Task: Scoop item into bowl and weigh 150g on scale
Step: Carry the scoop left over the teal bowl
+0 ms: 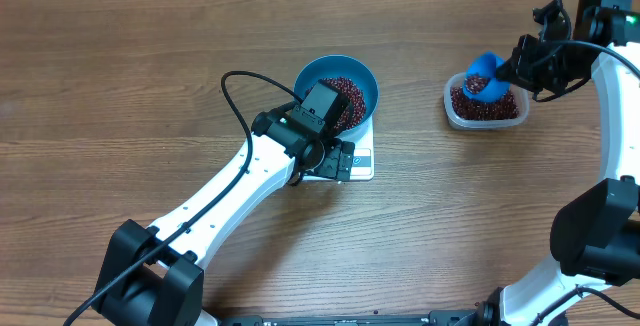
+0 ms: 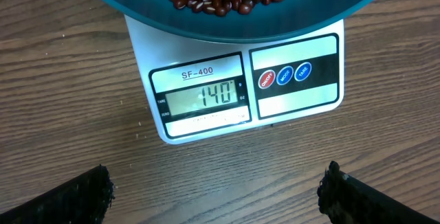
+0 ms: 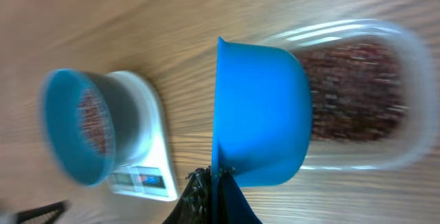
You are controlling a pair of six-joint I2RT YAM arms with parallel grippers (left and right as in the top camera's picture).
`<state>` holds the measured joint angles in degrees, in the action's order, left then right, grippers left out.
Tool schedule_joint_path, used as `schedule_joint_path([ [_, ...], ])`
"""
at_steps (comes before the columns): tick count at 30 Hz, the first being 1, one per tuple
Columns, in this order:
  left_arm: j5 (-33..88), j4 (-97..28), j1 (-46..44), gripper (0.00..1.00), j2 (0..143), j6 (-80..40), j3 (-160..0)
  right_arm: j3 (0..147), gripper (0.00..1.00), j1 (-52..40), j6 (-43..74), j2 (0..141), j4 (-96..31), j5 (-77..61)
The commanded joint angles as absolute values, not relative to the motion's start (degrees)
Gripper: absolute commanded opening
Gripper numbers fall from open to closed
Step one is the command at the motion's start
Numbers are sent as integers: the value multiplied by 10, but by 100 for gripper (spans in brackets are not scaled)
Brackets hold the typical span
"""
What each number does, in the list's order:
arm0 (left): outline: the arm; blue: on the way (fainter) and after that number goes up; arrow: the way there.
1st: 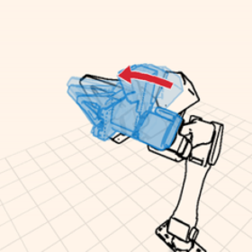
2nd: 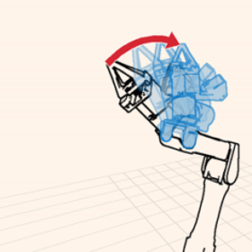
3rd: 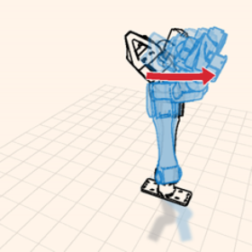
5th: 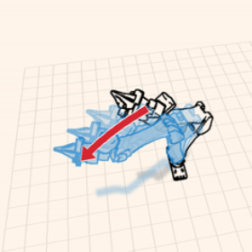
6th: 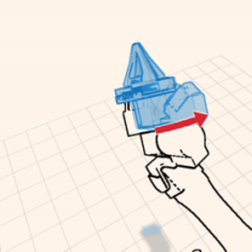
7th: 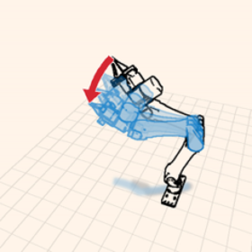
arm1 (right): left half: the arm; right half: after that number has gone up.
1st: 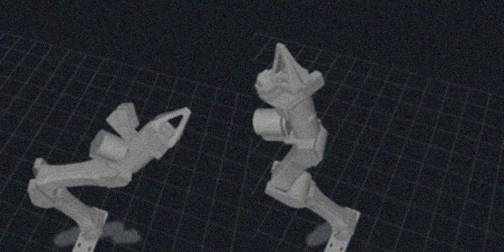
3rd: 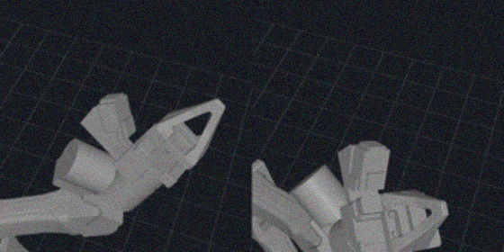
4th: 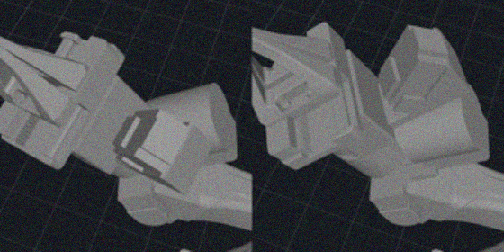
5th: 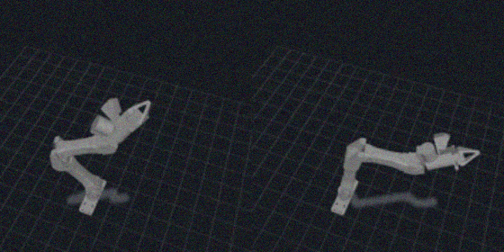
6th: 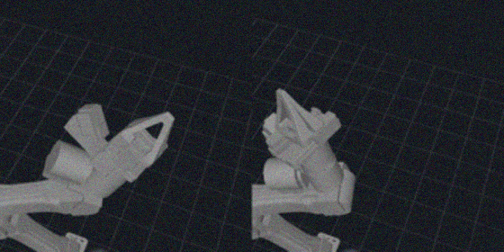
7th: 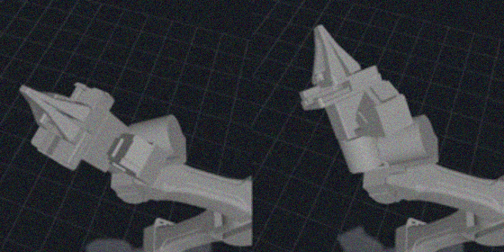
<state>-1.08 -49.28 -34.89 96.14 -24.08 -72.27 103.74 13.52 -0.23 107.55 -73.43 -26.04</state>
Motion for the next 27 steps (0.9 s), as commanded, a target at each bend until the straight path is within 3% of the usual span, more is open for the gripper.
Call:
schedule_joint_path([
  [1,-10,-491,-353,100,965,-249,-728,1058,4,135,-6,1074,-732,-390],
  [8,-10,-491,-353,100,965,-249,-728,1058,4,105,-13,1074,-711,-462],
  [18,-10,-491,-353,100,965,-249,-729,1058,4,-25,-159,1074,-631,-460],
  [27,-10,-491,-353,100,965,-249,-728,1058,4,-134,-242,1074,-562,-289],
])
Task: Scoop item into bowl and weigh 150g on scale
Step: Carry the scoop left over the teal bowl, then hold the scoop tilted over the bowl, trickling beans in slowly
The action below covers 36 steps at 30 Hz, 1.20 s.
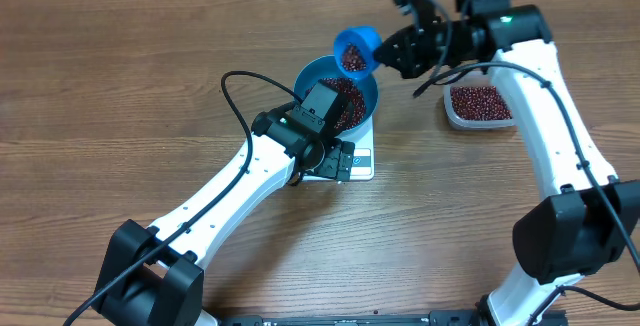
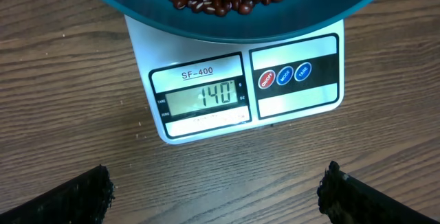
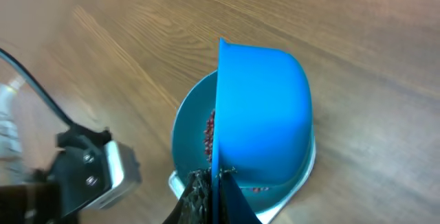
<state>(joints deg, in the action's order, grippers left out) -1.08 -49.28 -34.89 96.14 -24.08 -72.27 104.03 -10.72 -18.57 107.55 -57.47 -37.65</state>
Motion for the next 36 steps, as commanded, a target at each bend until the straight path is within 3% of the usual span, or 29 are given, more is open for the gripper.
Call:
schedule_joint_path([
  [1,-10,-490,-353,99,965,-249,-729,1058,4,-143,-251,1074,-557,-265],
  [10,-10,-490,-353,100,965,-249,-728,1058,4,-197,-305,1074,-513,-135],
  [36,-10,-490,-353,100,965,-249,-728,1058,4,-199,-303,1074,-528,-168],
])
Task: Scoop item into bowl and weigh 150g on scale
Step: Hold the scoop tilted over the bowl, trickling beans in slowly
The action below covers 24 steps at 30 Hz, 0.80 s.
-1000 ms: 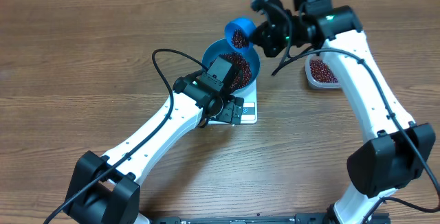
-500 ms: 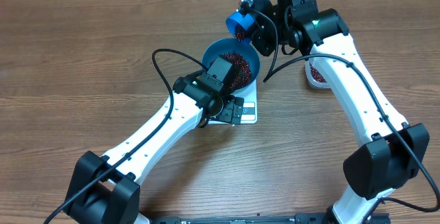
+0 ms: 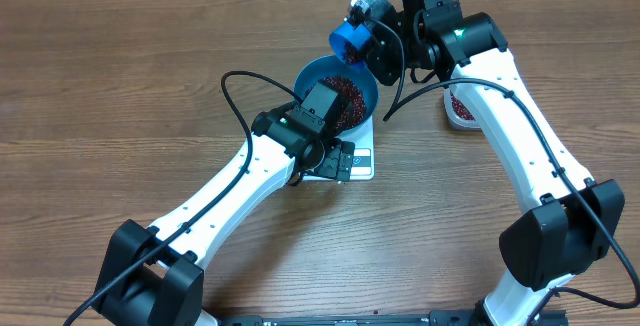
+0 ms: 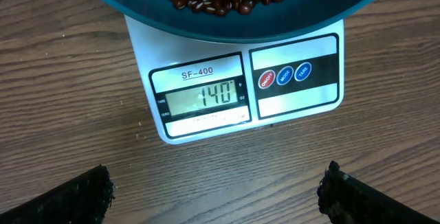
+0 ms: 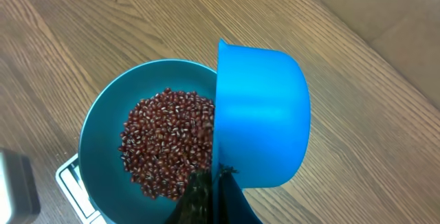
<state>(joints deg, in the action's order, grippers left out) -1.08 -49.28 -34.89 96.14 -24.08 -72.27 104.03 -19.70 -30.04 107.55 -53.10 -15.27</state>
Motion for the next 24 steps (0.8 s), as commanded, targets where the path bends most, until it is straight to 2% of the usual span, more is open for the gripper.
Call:
schedule_joint_path([
  [1,-10,-490,-353,100,965,-249,-728,1058,4,-199,-303,1074,-528,-168],
  [24,-10,-490,-353,99,965,-249,-728,1058,4,-199,-303,1074,-528,-168],
])
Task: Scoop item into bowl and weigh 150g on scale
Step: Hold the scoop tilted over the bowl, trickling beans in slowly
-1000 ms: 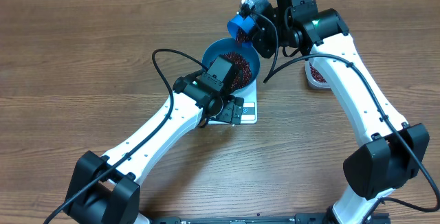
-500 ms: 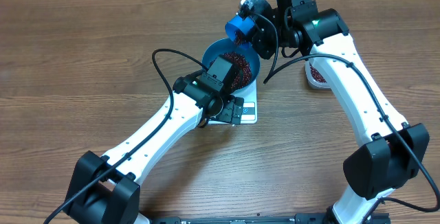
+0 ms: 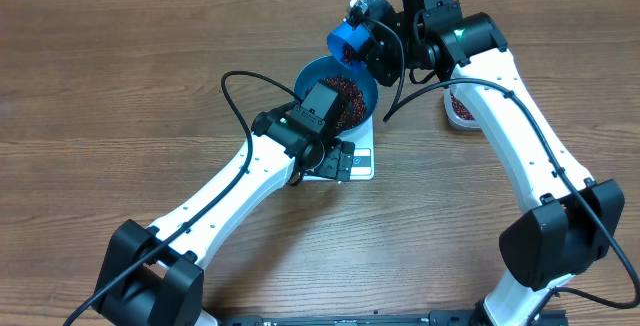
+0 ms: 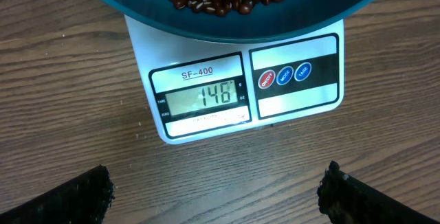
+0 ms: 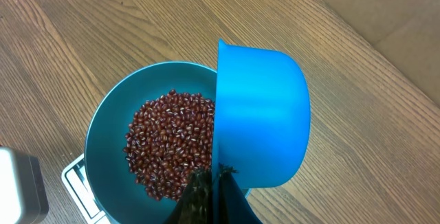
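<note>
A teal bowl (image 3: 312, 70) of red beans (image 5: 172, 141) sits on the white scale (image 4: 295, 100), whose display (image 4: 216, 96) reads 148. My right gripper (image 5: 214, 183) is shut on the handle of the blue scoop (image 5: 261, 114), held tipped on its side above the bowl's far rim (image 3: 349, 42). What is inside the scoop is hidden. My left gripper (image 4: 220, 193) hovers open over bare wood just in front of the scale, with nothing between its fingers (image 4: 75, 196).
A clear container (image 3: 458, 108) of red beans stands to the right of the scale, mostly hidden behind my right arm. The left arm's black cable (image 3: 235, 96) loops over the table to the left of the bowl.
The scale reading has gone from 140 to 148. The scoop is a little further from the bowl's middle in the right wrist view. The left gripper has not moved.
The scoop was first in the clear container among the beans, with the scale at 140. It then hung loaded by the bowl's far right rim, then tipped above the far rim. The scale now reads 148.
</note>
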You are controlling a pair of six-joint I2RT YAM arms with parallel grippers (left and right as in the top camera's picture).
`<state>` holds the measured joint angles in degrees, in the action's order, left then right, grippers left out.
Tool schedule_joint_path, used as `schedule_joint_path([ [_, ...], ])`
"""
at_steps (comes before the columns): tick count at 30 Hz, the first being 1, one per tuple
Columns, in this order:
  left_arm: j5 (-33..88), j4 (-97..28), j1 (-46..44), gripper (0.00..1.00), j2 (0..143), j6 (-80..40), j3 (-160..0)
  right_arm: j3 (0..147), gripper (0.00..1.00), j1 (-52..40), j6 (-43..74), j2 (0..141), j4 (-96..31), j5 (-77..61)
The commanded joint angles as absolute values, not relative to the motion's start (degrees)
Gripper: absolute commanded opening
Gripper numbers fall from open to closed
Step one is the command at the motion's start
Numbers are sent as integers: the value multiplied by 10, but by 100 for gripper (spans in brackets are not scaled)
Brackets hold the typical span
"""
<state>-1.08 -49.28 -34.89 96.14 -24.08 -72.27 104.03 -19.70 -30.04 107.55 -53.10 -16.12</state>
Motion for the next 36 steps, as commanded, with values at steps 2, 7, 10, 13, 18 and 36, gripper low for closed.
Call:
schedule_joint_path([
  [2,-10,-490,-353,100,965,-249,-728,1058,4,-199,-303,1074,-528,-168],
  [7,-10,-490,-353,100,965,-249,-728,1058,4,-199,-303,1074,-528,-168],
  [10,-10,-490,-353,99,965,-249,-728,1058,4,-199,-303,1074,-528,-168],
  [13,-10,-490,-353,100,965,-249,-728,1058,4,-199,-303,1074,-528,-168],
  [18,-10,-490,-353,100,965,-249,-728,1058,4,-199,-303,1074,-528,-168],
  [36,-10,-490,-353,100,965,-249,-728,1057,4,-201,-301,1074,-528,-169],
])
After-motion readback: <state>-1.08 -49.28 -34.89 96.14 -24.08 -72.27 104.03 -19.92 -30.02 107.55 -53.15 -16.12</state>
